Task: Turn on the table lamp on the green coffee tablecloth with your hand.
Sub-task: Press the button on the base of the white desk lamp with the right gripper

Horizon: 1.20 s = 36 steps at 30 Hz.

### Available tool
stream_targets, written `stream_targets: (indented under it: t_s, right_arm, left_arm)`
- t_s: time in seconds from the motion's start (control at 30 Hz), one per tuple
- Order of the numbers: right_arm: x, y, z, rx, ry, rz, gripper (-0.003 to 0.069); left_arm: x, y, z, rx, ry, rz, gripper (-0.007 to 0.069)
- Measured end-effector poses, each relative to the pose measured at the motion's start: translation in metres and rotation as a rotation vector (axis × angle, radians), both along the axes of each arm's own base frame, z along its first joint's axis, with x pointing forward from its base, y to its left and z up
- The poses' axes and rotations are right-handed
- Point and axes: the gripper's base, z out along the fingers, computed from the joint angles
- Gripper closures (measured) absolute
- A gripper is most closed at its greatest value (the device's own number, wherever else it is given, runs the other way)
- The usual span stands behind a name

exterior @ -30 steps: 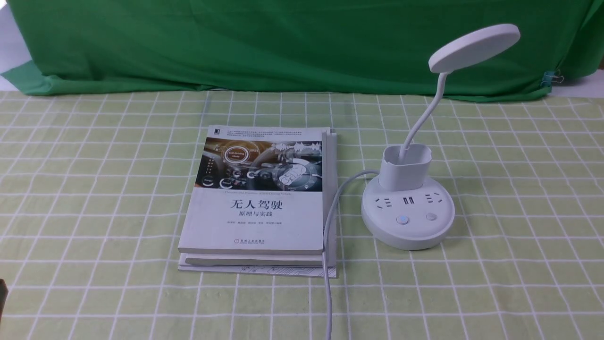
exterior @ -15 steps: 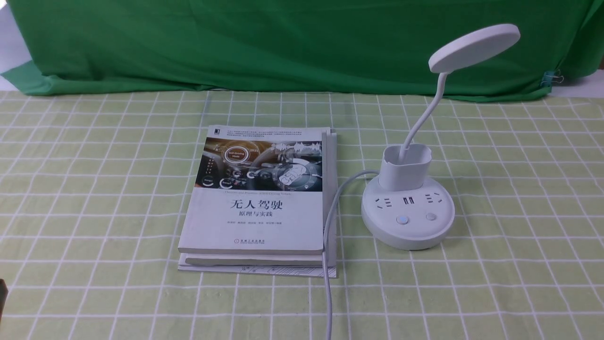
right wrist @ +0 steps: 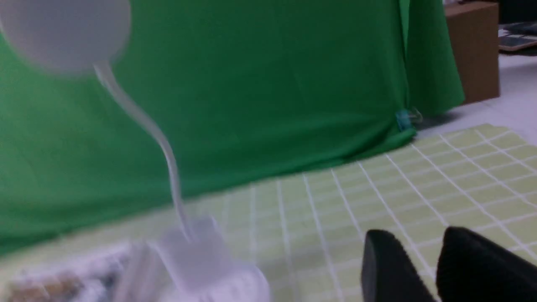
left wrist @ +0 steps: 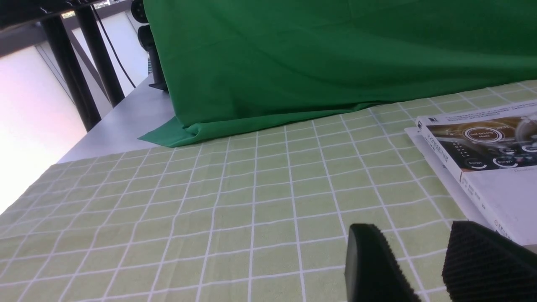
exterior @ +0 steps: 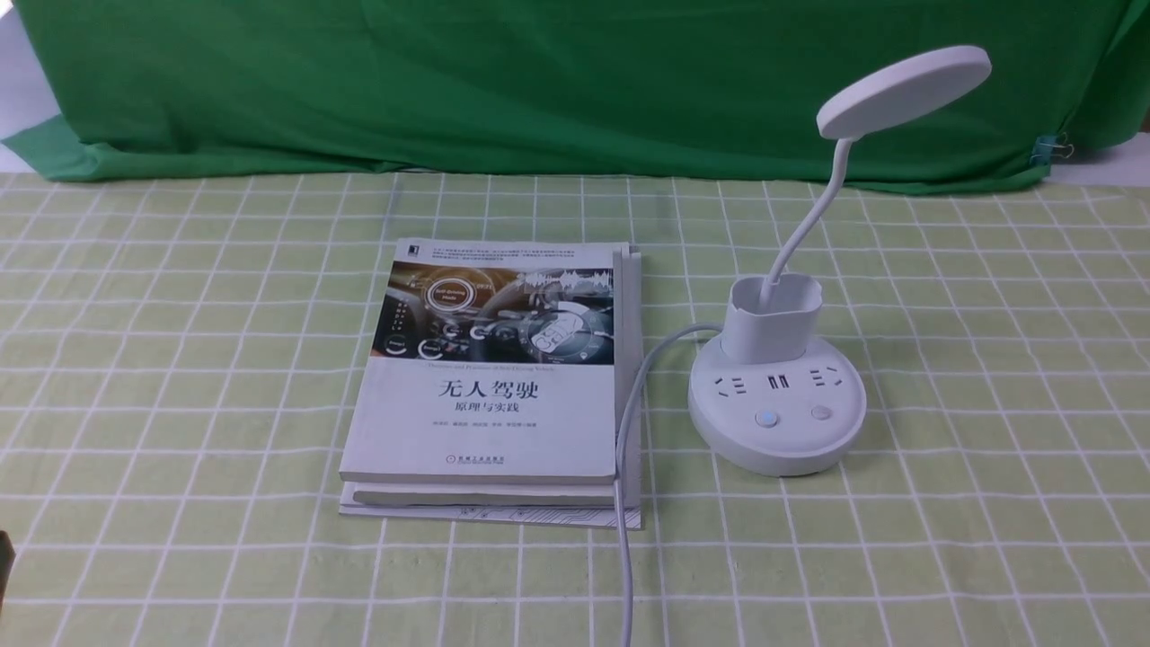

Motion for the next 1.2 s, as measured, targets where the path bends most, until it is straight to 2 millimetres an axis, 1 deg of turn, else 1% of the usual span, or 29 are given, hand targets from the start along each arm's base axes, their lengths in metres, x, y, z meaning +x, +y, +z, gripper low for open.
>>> stream_targets:
  t_s: [0.03,0.07,0.13,0.2,0.27,0.33,0.37,0.4,0.43,0.47,0.53,0.57,0.6,0.67,0.7,0.73,0.77,0.87,0.9,0.93,0.97,1.03,1.07,1.1,1.13,1.17,1.2]
  right_arm:
    - [0.000,0.000,0.004,0.092,-0.043,0.005,0.0420]
    - [0.000,-0.001,0.005,0.107,-0.049,0.006,0.0420]
    - [-0.001,-0.001,0.010,0.210,-0.110,0.016,0.0421]
    - [-0.002,-0.001,0.011,0.251,-0.120,0.024,0.0440]
    - [-0.001,0.000,0.010,0.262,-0.078,0.036,0.0469]
    - [0.004,0.005,0.021,0.165,0.114,0.080,0.0569]
    - [0.006,0.007,0.030,0.113,0.160,0.102,0.0587]
    - [0.010,0.010,0.034,0.058,0.241,0.129,0.0606]
    - [0.016,0.013,0.044,-0.011,0.333,0.169,0.0617]
    - [0.025,0.019,0.061,-0.086,0.434,0.221,0.0620]
    - [0.043,0.028,0.072,-0.195,0.618,0.299,0.0618]
    - [0.052,0.032,0.075,-0.236,0.699,0.331,0.0617]
    - [0.067,0.039,0.076,-0.301,0.802,0.370,0.0614]
    - [0.094,0.050,0.075,-0.376,0.926,0.422,0.0611]
    - [0.097,0.051,0.074,-0.384,0.936,0.426,0.0611]
    - [0.120,0.062,0.069,-0.429,0.996,0.459,0.0611]
    - [0.130,0.066,0.064,-0.447,1.027,0.474,0.0614]
    - [0.175,0.086,0.054,-0.517,1.086,0.526,0.0627]
    - [0.178,0.088,0.053,-0.521,1.089,0.529,0.0627]
    - [0.202,0.097,0.046,-0.546,1.107,0.546,0.0628]
    - [0.215,0.102,0.041,-0.557,1.114,0.552,0.0627]
    - [0.229,0.107,0.034,-0.567,1.127,0.559,0.0627]
    - [0.241,0.111,0.026,-0.578,1.138,0.566,0.0627]
    - [0.245,0.112,0.024,-0.580,1.139,0.568,0.0627]
    - [0.253,0.115,0.017,-0.585,1.145,0.572,0.0627]
    - [0.254,0.116,0.015,-0.586,1.147,0.572,0.0627]
    - [0.262,0.118,0.009,-0.588,1.144,0.571,0.0627]
  left_arm:
    - [0.000,0.000,0.000,0.000,0.000,0.000,0.0383]
    - [0.000,0.000,0.000,0.000,0.000,0.000,0.0383]
    - [0.000,0.000,0.000,0.000,0.000,0.000,0.0383]
    - [0.000,0.000,0.000,0.000,0.000,0.000,0.0383]
    - [0.000,0.000,0.000,0.000,0.000,0.000,0.0383]
    - [0.000,0.000,0.000,0.000,0.000,0.000,0.0383]
    - [0.000,0.000,0.000,0.000,0.000,0.000,0.0383]
    - [0.000,0.000,0.000,0.000,0.000,0.000,0.0383]
    - [0.000,0.000,0.000,-0.001,0.000,0.000,0.0383]
    - [0.000,0.000,0.000,-0.002,0.000,0.000,0.0383]
    - [0.000,0.000,0.000,-0.002,0.000,0.000,0.0383]
    - [0.000,0.000,0.000,-0.002,0.000,0.000,0.0383]
    - [0.000,0.000,0.000,-0.002,0.000,0.000,0.0383]
    - [0.000,0.000,0.000,-0.002,0.000,0.000,0.0383]
    - [0.000,0.000,0.000,-0.002,0.000,0.000,0.0383]
    - [0.000,0.000,0.000,-0.002,0.000,0.000,0.0383]
    - [0.000,0.000,0.000,-0.003,0.000,0.000,0.0383]
    - [0.000,0.000,0.000,-0.003,0.000,0.000,0.0383]
    - [0.000,0.000,0.000,-0.003,0.000,0.000,0.0383]
    - [0.000,0.000,0.000,-0.003,0.000,0.000,0.0383]
    - [0.000,0.000,0.000,-0.003,0.000,0.000,0.0383]
    - [0.000,0.000,0.000,-0.003,0.000,0.000,0.0383]
    - [0.000,0.000,0.000,-0.003,0.000,0.000,0.0383]
    - [0.000,0.000,0.000,-0.003,0.000,0.000,0.0383]
    - [0.000,0.000,0.000,-0.003,0.000,0.000,0.0383]
    - [0.000,0.000,0.000,-0.003,0.000,0.000,0.0383]
    - [0.000,0.000,0.000,-0.003,0.000,0.000,0.0383]
